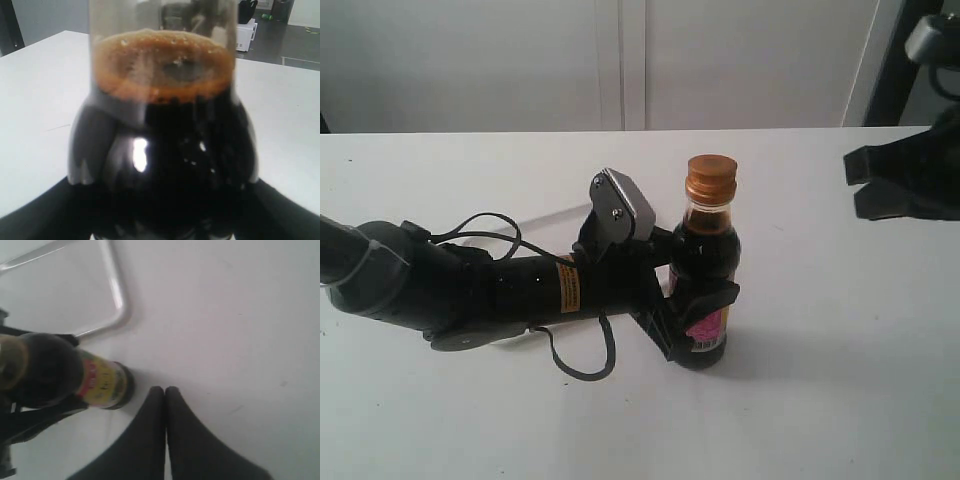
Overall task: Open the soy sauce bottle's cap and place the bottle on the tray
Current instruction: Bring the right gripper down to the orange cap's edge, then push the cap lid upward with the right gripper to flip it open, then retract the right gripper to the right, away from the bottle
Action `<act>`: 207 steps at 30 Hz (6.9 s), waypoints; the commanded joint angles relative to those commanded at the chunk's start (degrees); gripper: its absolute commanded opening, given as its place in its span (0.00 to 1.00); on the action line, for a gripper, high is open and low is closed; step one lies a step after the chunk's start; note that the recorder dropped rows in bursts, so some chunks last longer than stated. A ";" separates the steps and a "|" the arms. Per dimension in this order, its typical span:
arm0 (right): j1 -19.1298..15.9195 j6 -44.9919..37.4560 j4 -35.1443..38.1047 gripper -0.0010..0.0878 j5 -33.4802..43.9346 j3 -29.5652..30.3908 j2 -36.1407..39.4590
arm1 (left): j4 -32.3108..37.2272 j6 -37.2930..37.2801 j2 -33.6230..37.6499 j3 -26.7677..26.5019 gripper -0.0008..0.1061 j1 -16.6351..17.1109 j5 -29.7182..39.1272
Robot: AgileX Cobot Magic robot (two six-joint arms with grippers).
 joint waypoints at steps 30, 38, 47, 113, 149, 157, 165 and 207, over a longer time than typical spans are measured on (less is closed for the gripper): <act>5.74 -20.76 31.97 0.01 11.05 0.00 7.22 | -0.24 -0.16 0.00 0.00 0.01 0.00 1.81; 6.10 -20.05 31.97 0.01 7.27 0.00 7.22 | -0.24 -0.16 0.00 0.00 0.01 0.00 1.81; 6.10 -19.48 30.85 0.01 8.65 0.23 7.22 | -0.24 -0.48 0.00 0.00 0.01 0.00 1.81; 7.61 -18.75 37.44 0.01 -10.81 0.23 4.37 | 2.58 -1.48 0.00 0.00 0.01 0.00 2.63; 7.49 24.40 -31.64 0.01 0.56 0.23 -8.37 | 2.58 -1.48 0.00 0.00 0.01 0.00 2.14; 4.59 33.52 -36.51 0.01 0.68 0.23 -8.46 | 2.58 -1.48 0.00 0.00 0.01 0.00 2.14; 1.05 36.17 -37.11 0.01 1.52 0.23 -10.92 | 2.58 -1.48 0.00 0.00 0.01 0.00 2.14; 0.09 36.33 -37.08 0.01 1.04 0.23 -11.18 | -0.92 -3.61 -0.11 -0.22 0.01 0.00 -7.87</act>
